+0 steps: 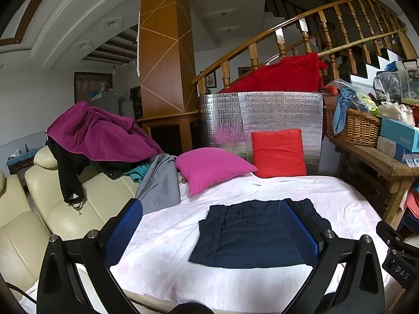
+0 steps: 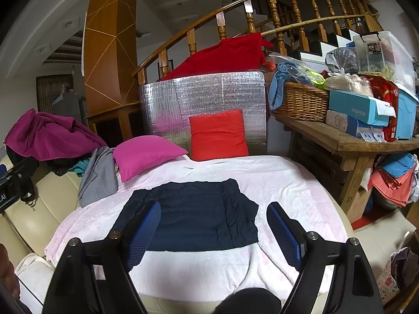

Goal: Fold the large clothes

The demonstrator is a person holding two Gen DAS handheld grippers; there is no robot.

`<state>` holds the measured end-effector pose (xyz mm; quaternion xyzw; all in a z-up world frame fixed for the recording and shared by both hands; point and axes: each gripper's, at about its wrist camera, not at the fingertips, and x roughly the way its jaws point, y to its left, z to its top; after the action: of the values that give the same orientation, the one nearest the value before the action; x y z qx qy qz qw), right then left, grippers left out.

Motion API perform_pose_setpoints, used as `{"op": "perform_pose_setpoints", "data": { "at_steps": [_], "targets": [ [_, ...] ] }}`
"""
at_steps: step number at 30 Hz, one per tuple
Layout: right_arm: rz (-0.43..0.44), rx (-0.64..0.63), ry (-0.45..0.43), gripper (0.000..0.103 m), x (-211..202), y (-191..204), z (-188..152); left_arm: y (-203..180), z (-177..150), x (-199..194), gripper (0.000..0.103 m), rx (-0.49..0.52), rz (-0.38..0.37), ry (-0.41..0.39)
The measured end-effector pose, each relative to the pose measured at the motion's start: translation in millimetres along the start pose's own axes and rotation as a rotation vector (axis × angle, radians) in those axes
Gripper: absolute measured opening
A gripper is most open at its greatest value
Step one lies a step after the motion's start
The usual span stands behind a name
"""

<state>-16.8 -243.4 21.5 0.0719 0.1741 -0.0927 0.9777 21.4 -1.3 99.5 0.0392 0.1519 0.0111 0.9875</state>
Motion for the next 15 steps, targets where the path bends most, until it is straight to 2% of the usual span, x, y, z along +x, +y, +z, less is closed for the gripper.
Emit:
{"op": "perform_pose_setpoints", "data": {
  "at_steps": [15],
  "targets": [
    [-0.001,-0.003,0.002,0.086,0.9,3.7,-2.3,5.7,-1.3,4.9,0.103,-0.013,0.001,0.013]
  ]
}}
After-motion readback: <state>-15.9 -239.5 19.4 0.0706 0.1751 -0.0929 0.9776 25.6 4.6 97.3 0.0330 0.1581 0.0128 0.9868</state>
